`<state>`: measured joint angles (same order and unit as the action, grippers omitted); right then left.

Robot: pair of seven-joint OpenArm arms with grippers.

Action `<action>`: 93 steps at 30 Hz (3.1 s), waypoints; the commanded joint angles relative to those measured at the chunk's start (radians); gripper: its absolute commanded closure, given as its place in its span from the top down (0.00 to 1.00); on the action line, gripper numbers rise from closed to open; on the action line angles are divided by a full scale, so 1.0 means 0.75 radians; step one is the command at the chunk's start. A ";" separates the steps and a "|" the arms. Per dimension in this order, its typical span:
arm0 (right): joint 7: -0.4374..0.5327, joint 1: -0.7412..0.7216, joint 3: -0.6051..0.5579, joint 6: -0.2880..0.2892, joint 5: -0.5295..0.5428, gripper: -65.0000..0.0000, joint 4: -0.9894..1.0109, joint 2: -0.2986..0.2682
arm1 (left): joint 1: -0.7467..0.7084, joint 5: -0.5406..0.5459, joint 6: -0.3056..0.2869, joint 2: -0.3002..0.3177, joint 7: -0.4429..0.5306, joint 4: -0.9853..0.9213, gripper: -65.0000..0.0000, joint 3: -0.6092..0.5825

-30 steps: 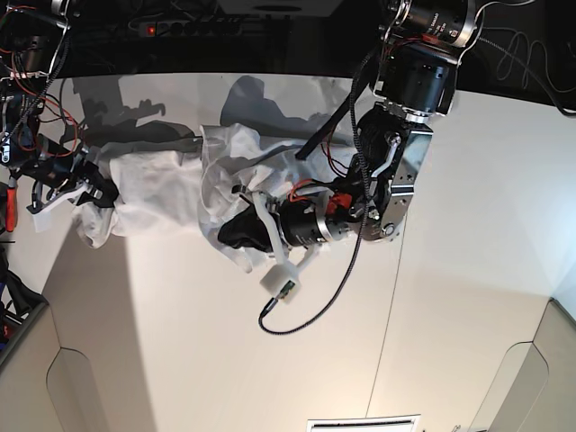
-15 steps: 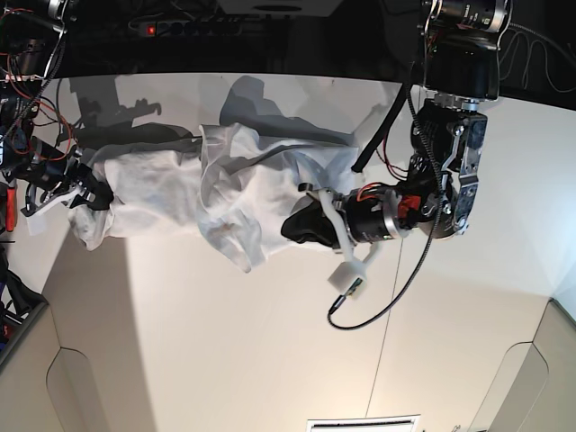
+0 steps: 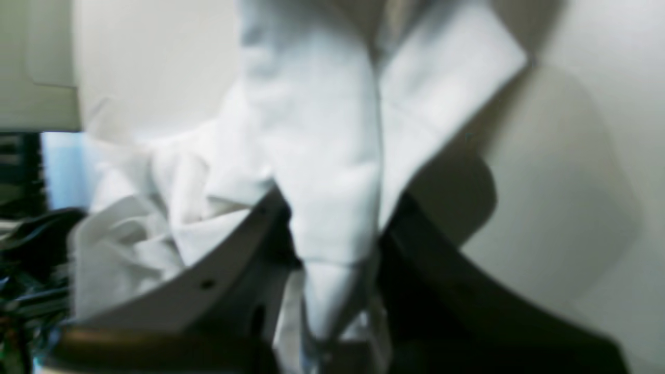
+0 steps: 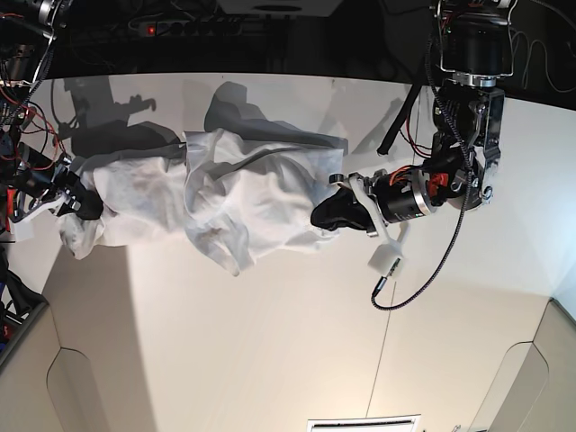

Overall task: Layout the t-shirt on the table in an organized manner, then fold the t-shirt properly
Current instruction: 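Push the folded bundle together with both grippers toward the middle, then press the bundle down with the right gripper and withdraw the left gripper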

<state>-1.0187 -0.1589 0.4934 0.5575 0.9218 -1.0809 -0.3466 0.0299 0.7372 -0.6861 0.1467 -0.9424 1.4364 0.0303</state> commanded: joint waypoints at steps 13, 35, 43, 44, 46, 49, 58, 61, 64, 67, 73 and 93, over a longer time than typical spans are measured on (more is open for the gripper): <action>-0.158 -0.023 0.005 0.021 0.138 0.00 -0.428 -0.019 | 0.018 -0.022 -0.016 0.003 0.055 -0.175 0.00 0.003; -0.049 -0.016 -0.772 -0.057 -0.342 0.00 -0.713 0.452 | 0.019 -0.021 -0.016 -0.066 0.068 -0.175 0.00 0.003; 0.003 -0.016 -1.052 -0.323 -0.779 0.00 -0.713 0.478 | 0.023 0.021 -0.016 -0.066 0.068 -0.175 0.00 0.003; 0.002 -0.016 -1.074 -0.346 -0.815 0.00 -0.713 0.478 | 0.027 0.046 -0.016 -0.065 0.068 -0.174 0.00 0.003; 0.001 -0.016 -1.110 -0.398 -0.896 0.00 -0.713 0.478 | 0.040 0.093 -0.016 -0.058 0.055 -0.166 0.00 0.010; -0.017 -0.016 -1.158 -0.485 -1.051 0.00 -0.713 0.478 | 0.068 0.154 -0.016 -0.058 -0.010 -0.130 0.00 0.051; -0.079 -0.016 -1.288 -0.620 -1.379 0.00 -0.713 0.478 | 0.074 0.233 -0.016 -0.058 -0.077 0.039 0.00 0.180; -0.099 -0.016 -1.366 -0.651 -1.459 0.00 -0.711 0.478 | 0.074 0.252 -0.016 -0.058 -0.081 0.039 0.00 0.180; -0.103 -0.016 -1.433 -0.650 -1.480 0.00 -0.711 0.478 | 0.074 0.272 -0.016 -0.058 -0.087 0.039 0.00 0.180; -0.103 -0.017 -1.468 -0.650 -1.479 0.00 -0.711 0.482 | 0.074 0.290 -0.016 -0.058 -0.092 0.039 0.00 0.180; -0.105 -0.017 -1.474 -0.581 -1.479 0.41 -0.712 0.481 | 0.074 0.290 -0.016 -0.058 -0.097 0.039 0.00 0.180; -0.143 -0.019 -1.474 -0.513 -1.321 0.41 -0.978 0.481 | 0.248 0.151 -0.016 0.120 -0.065 0.040 0.00 0.180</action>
<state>-1.1419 -0.1581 -0.6121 0.1684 -0.0689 -1.7969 0.0032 0.1944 0.8295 -0.6865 0.2276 -1.0119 1.4475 0.1631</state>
